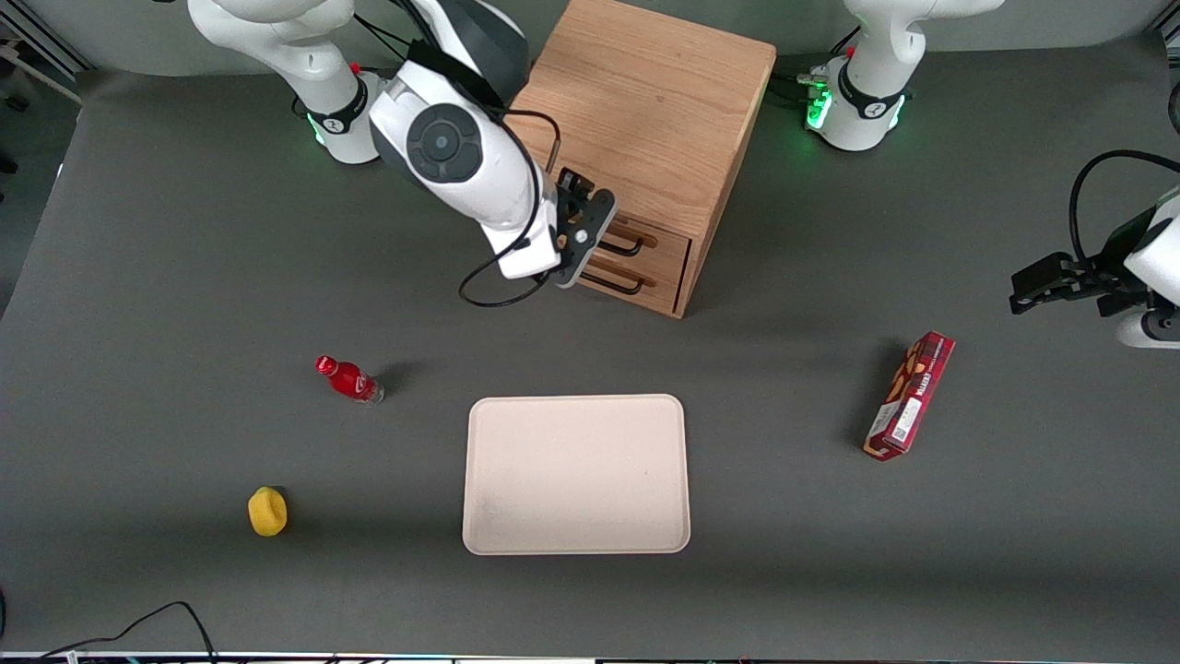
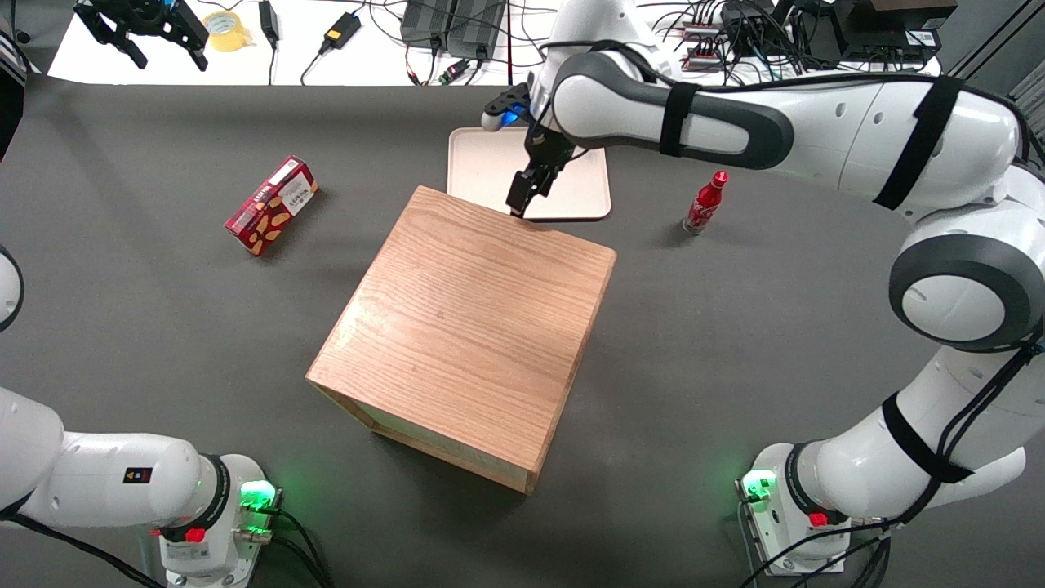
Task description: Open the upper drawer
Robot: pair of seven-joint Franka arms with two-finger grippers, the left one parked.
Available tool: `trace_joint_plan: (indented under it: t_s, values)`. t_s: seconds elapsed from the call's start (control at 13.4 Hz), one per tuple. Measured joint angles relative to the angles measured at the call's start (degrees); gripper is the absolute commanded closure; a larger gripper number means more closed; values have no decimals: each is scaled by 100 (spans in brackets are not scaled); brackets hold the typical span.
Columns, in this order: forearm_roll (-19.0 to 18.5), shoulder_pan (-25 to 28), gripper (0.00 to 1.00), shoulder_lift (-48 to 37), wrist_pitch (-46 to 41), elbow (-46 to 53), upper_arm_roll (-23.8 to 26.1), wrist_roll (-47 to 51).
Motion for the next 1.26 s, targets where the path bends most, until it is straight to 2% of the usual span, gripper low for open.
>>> trace_joint_plan:
  t_s: [1.26]
  values:
    - [9,-127,0,324,273,8,-23,0]
